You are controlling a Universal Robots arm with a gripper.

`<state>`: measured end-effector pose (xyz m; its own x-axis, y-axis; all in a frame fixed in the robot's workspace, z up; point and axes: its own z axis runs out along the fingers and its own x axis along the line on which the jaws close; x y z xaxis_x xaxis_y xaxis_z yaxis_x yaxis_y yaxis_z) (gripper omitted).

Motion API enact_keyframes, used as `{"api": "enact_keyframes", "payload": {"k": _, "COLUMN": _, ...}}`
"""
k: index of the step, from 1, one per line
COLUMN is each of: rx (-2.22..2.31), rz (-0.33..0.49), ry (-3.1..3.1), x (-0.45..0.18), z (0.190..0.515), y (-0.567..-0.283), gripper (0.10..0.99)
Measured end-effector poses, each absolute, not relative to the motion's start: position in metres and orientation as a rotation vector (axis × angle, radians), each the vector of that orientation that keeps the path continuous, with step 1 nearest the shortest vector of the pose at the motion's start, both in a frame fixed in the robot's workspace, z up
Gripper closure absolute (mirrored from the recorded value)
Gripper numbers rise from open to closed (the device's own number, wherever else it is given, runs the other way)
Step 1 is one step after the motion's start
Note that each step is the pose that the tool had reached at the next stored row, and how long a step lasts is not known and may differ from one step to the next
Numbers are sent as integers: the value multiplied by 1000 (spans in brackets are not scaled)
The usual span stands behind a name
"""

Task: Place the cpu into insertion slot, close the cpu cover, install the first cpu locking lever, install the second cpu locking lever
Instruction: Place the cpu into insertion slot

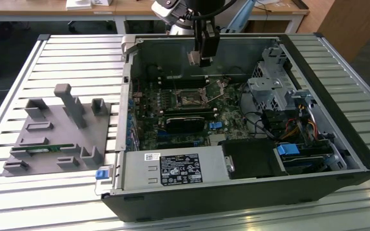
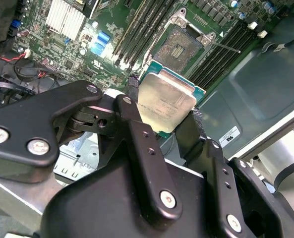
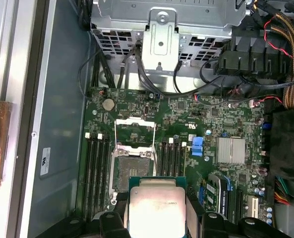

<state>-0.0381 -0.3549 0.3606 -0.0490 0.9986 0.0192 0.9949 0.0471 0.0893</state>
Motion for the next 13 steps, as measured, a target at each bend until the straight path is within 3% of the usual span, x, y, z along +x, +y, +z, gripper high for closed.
{"api": "enact_keyframes", "payload": {"k": 13, "rx": 2133, "rz": 121, "ry": 2238, "x": -38, "z": 357, "y": -355, "gripper": 545}}
